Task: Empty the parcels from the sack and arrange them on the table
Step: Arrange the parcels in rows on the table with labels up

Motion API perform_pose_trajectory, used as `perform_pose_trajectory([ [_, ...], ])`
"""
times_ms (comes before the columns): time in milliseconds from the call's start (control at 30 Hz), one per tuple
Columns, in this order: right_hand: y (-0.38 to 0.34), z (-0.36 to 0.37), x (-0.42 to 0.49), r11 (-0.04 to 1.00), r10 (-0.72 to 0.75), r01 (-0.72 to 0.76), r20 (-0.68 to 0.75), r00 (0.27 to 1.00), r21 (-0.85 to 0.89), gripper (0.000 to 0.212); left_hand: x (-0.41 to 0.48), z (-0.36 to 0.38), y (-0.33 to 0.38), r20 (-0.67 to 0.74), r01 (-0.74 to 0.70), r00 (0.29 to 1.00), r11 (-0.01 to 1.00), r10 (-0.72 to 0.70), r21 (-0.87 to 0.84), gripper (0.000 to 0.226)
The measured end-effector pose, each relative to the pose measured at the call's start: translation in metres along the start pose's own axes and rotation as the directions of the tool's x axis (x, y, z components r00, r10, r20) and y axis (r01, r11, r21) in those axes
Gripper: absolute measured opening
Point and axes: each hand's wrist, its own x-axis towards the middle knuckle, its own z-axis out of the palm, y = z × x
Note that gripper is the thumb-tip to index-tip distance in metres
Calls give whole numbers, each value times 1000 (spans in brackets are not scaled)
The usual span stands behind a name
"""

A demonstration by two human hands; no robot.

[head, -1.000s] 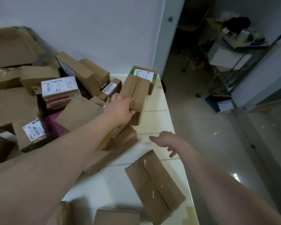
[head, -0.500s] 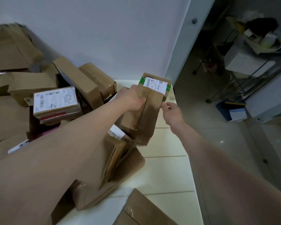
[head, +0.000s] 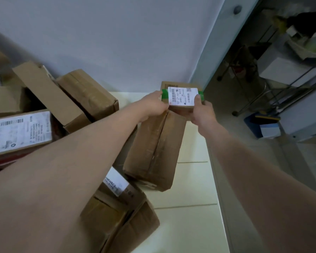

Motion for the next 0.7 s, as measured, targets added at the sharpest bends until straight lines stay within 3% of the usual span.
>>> perform_pose_trajectory([
  [100,3,-12,-3,985,5,-26,121,993,172,62,-3,9,-2,-48,-63,997,998,64,14,62],
  [200,18,-22,-24,995,4,-7,25,1000,100,53,-24,14,-7,-292,-90,950,993,110,83,59],
  [267,38,-24,-46,992,99,-98,-9,995,77,46,-49,20,-9,-388,-17,918,987,78,158,60],
  [400,70,-14,-109,946,303,-263,232,924,-187,63,-93,42,-9,-280,277,933,949,-228,152,75],
  [500,59,-20,-140,934,357,-323,383,852,-150,69,-107,47,-5,-240,288,935,954,-262,80,89],
  [567,45,-38,-149,956,286,-290,372,883,-46,57,-112,45,-3,-146,207,964,971,-223,-117,88],
  [600,44,-45,-146,975,216,-222,297,930,-14,50,-112,44,-5,-75,184,976,958,-205,-221,87],
  [700,45,-61,-137,975,-68,73,28,997,-211,54,-109,48,-10,-40,245,961,914,-272,-324,81],
])
